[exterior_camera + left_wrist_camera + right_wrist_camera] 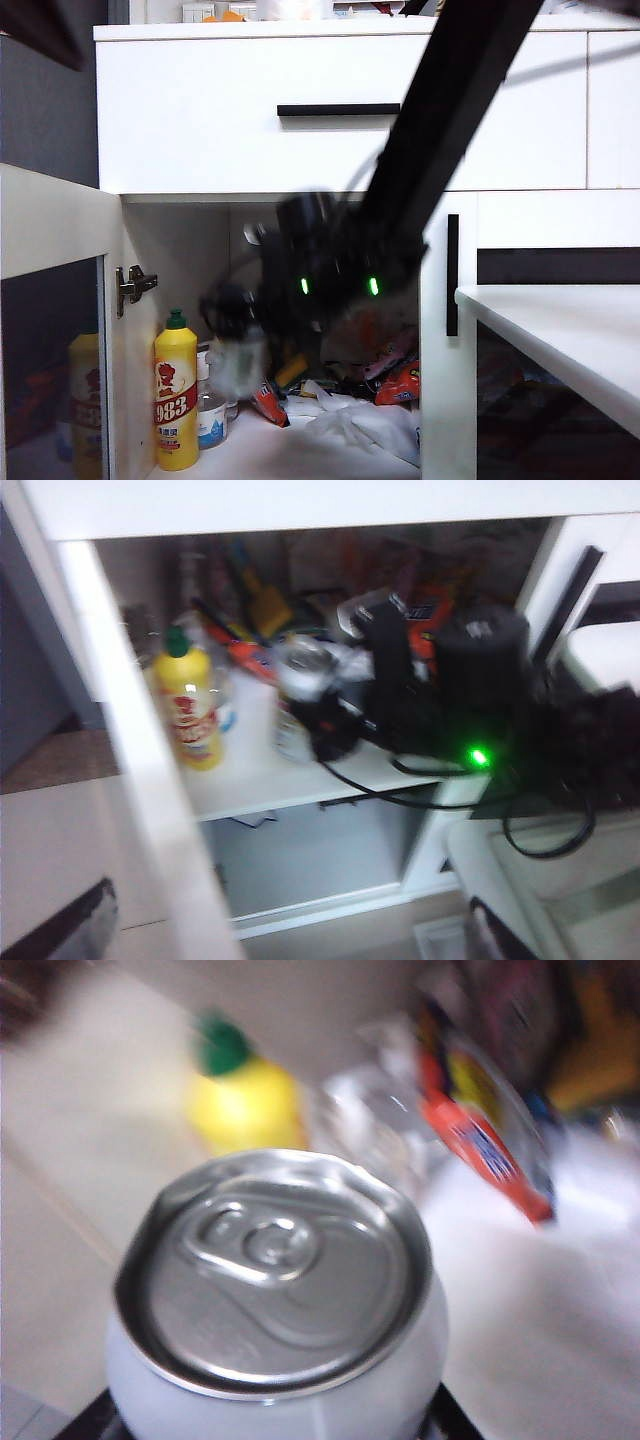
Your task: Open the left door of the white cabinet, pick up a can of beverage from the table on the right, place it inside the cabinet, and finally close the cabinet door.
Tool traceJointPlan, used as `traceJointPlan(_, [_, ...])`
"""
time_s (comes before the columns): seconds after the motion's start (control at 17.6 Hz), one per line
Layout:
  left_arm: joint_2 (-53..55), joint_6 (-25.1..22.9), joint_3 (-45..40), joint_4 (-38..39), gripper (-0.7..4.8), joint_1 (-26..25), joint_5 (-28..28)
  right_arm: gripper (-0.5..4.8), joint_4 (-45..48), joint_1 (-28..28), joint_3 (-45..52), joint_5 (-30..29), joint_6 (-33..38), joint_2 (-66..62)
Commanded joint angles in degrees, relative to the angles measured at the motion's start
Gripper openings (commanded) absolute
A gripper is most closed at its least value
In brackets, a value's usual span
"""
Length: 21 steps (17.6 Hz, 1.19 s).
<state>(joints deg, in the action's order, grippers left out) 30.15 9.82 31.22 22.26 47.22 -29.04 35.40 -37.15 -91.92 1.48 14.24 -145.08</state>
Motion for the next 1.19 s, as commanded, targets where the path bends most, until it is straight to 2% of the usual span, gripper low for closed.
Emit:
traceJointPlan(0.06, [-3.8, -0.4, 0.1, 3.1, 4.79, -1.8, -1.4, 1.46, 6.4, 0.0, -4.9, 8.2, 0.6, 1.3])
traceJointPlan(0.17, [-5.9, -0.5, 0.1, 4.3, 4.79, -3.0, -1.4, 1.47, 6.2, 0.0, -11.7, 9.6, -3.1, -1.6])
traceJointPlan(0.28, [-6.8, -1.3, 0.1, 6.0, 4.79, -3.1, -1.4, 1.48, -0.6, -0.1, -20.2, 10.5, -3.3, -6.0])
traceJointPlan(0.4, [-7.2, -1.7, 0.1, 7.3, 4.79, -3.1, -1.7, 1.48, -1.9, -0.2, -25.0, 12.9, -3.5, -9.7])
traceJointPlan(0.68, [-7.5, -1.9, 0.1, 8.0, 4.79, -3.1, -1.8, 1.49, -4.2, -0.3, -26.1, 19.7, 1.0, -12.1])
traceJointPlan(0.85, [-7.6, -1.9, 0.1, 9.6, 4.79, -3.1, -1.8, 1.48, -1.0, -0.1, -26.4, 21.0, 3.1, -14.1])
traceJointPlan(1.19, [-8.0, -1.9, 0.1, 10.1, 4.79, -3.1, -1.8, 1.48, -1.3, -0.1, -26.4, 21.4, 3.4, -14.1])
